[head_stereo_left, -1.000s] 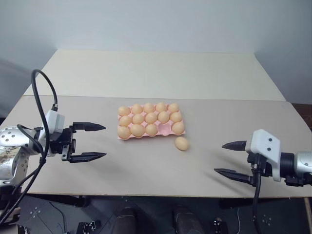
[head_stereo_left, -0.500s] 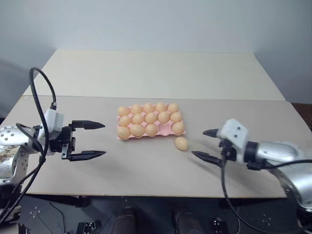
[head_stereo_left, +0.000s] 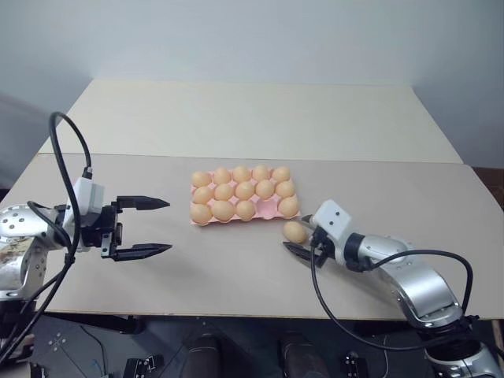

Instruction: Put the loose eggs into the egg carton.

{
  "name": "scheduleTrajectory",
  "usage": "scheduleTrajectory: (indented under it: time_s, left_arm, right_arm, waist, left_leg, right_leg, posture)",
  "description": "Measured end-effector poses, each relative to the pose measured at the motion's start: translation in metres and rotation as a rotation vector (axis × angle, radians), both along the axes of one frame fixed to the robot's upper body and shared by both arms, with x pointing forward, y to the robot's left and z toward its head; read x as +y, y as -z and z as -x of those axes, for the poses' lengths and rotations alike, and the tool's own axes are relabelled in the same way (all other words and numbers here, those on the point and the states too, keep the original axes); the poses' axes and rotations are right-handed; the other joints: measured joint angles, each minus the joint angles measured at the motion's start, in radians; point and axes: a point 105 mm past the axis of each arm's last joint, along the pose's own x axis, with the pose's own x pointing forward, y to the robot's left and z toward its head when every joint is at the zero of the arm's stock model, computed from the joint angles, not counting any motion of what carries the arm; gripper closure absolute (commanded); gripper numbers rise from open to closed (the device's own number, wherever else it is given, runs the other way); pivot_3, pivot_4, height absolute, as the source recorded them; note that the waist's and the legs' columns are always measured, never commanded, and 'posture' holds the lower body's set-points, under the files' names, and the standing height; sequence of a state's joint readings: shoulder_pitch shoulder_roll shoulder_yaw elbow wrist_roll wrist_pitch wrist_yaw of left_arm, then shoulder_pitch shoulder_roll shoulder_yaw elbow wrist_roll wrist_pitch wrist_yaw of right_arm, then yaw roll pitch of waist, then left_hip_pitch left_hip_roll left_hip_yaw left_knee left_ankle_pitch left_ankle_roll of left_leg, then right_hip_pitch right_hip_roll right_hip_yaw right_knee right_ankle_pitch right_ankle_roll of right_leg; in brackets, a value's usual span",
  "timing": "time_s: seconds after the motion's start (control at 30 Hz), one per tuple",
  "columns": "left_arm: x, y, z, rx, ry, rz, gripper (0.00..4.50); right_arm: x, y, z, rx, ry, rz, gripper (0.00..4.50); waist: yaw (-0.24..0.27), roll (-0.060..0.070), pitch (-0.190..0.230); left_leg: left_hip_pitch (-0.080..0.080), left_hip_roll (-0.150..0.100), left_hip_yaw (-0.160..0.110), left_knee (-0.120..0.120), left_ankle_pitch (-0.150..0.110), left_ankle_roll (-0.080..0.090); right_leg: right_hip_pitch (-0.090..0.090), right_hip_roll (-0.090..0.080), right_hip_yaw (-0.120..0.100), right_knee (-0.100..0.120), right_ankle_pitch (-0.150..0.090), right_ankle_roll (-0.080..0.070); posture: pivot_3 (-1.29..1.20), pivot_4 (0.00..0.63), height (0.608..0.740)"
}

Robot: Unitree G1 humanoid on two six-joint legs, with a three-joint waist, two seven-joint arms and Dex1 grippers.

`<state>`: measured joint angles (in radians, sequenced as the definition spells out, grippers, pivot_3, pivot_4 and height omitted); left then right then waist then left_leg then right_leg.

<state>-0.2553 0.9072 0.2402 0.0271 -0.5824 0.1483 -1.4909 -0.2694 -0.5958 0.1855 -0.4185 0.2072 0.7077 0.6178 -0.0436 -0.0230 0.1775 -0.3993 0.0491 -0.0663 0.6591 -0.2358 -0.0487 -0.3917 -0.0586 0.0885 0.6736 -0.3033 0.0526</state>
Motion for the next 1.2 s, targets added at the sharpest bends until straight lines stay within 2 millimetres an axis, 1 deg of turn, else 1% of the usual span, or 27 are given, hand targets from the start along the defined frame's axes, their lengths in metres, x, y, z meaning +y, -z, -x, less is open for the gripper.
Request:
scheduleTrajectory:
  time_s: [0.1, 0.17, 0.5, 0.53, 0.6, 0.67, 0.73, 0.8, 0.87, 0.97, 1.1, 1.2]
  left_arm:
    - [-0.001, -0.001, 0.000, -0.006, 0.000, -0.001, 0.00]
    - [-0.002, -0.001, 0.000, -0.007, 0.000, -0.002, 0.00]
    - [-0.001, 0.001, 0.001, 0.001, -0.005, -0.001, 0.00]
    - [-0.001, 0.002, 0.001, 0.001, -0.006, -0.001, 0.00]
    - [-0.001, 0.002, 0.001, 0.001, -0.007, -0.001, 0.00]
    - [-0.001, 0.001, 0.001, 0.000, -0.009, -0.001, 0.00]
    - [-0.001, 0.001, 0.001, -0.001, -0.009, -0.001, 0.00]
    - [-0.001, 0.001, 0.001, -0.001, -0.009, -0.001, 0.00]
    - [0.000, 0.002, 0.001, 0.002, -0.013, -0.002, 0.00]
    - [-0.002, 0.001, 0.002, -0.003, -0.010, -0.003, 0.00]
    - [-0.001, 0.002, 0.004, -0.002, -0.015, -0.001, 0.00]
    - [-0.002, 0.002, 0.005, -0.003, -0.013, -0.002, 0.00]
  right_arm:
    - [0.000, 0.003, 0.000, 0.008, -0.005, 0.008, 1.96]
    - [0.000, 0.004, 0.000, 0.007, -0.009, 0.012, 2.54]
    - [-0.004, 0.001, 0.000, -0.014, -0.002, 0.027, 2.54]
    - [-0.004, -0.003, 0.001, -0.026, -0.004, 0.025, 2.54]
    - [-0.003, -0.019, 0.002, -0.072, -0.015, -0.001, 2.54]
    - [0.003, -0.038, -0.001, -0.125, -0.033, -0.029, 2.54]
    - [0.011, -0.053, -0.004, -0.167, -0.050, -0.062, 2.54]
    - [0.020, -0.061, -0.007, -0.198, -0.077, -0.074, 2.54]
    - [0.028, -0.062, -0.012, -0.215, -0.097, -0.065, 2.54]
    - [0.038, -0.055, -0.023, -0.205, -0.091, -0.068, 2.54]
    - [0.040, -0.049, -0.031, -0.203, -0.082, -0.059, 2.54]
    - [0.039, -0.045, -0.034, -0.202, -0.074, -0.046, 1.96]
  waist:
    - [0.000, 0.000, 0.000]
    - [0.000, 0.000, 0.000]
    - [0.000, 0.000, 0.000]
    - [0.000, 0.000, 0.000]
    - [0.000, 0.000, 0.000]
    - [-0.004, 0.000, 0.000]
    - [-0.006, 0.000, 0.000]
    - [-0.005, 0.000, 0.000]
    - [-0.004, 0.000, 0.000]
    - [-0.004, 0.000, 0.000]
    - [-0.001, 0.000, 0.000]
    - [-0.002, 0.000, 0.000]
  left_leg:
    - [0.000, 0.000, 0.000, 0.000, 0.000, 0.000]
    - [0.000, 0.000, 0.000, 0.000, 0.000, 0.000]
    - [0.000, 0.000, 0.000, 0.000, 0.000, 0.000]
    - [0.000, 0.000, 0.000, 0.000, 0.000, 0.000]
    - [0.000, 0.000, 0.000, 0.000, 0.000, 0.000]
    - [0.000, 0.000, 0.000, 0.000, 0.000, 0.000]
    - [0.001, 0.000, 0.000, 0.000, 0.000, 0.000]
    - [0.001, 0.000, 0.000, 0.000, 0.000, 0.000]
    - [0.001, 0.000, 0.000, 0.000, 0.000, 0.000]
    - [0.000, 0.000, 0.000, 0.000, 0.000, 0.000]
    - [-0.001, 0.000, 0.000, 0.000, 0.000, 0.000]
    - [0.000, 0.000, 0.000, 0.000, 0.000, 0.000]
  right_leg:
    - [0.000, 0.000, 0.000, 0.000, 0.000, 0.000]
    - [0.000, 0.000, 0.000, 0.000, 0.000, 0.000]
    - [0.000, 0.000, 0.000, 0.000, 0.000, 0.000]
    - [0.000, 0.000, 0.000, 0.000, 0.000, 0.000]
    - [0.000, 0.000, 0.000, 0.000, 0.000, 0.000]
    - [0.000, 0.000, 0.000, 0.001, 0.000, 0.000]
    - [0.000, 0.001, 0.000, 0.001, 0.000, 0.000]
    - [0.000, 0.001, 0.000, 0.001, 0.000, 0.000]
    - [0.000, 0.000, 0.000, 0.001, 0.000, 0.000]
    - [-0.001, 0.000, 0.000, 0.001, 0.000, 0.000]
    - [-0.002, 0.000, 0.000, 0.001, 0.000, 0.000]
    - [-0.002, 0.000, 0.000, 0.001, 0.000, 0.000]
  posture:
    - [0.00, 0.150, 0.740]
    - [0.00, 0.150, 0.740]
    - [0.00, 0.150, 0.740]
    - [0.00, 0.150, 0.740]
    - [0.00, 0.150, 0.740]
    - [0.00, 0.150, 0.740]
    - [0.00, 0.150, 0.740]
    - [0.00, 0.150, 0.740]
    - [0.00, 0.150, 0.740]
    - [0.00, 0.150, 0.740]
    - [0.00, 0.150, 0.740]
    - [0.00, 0.150, 0.740]
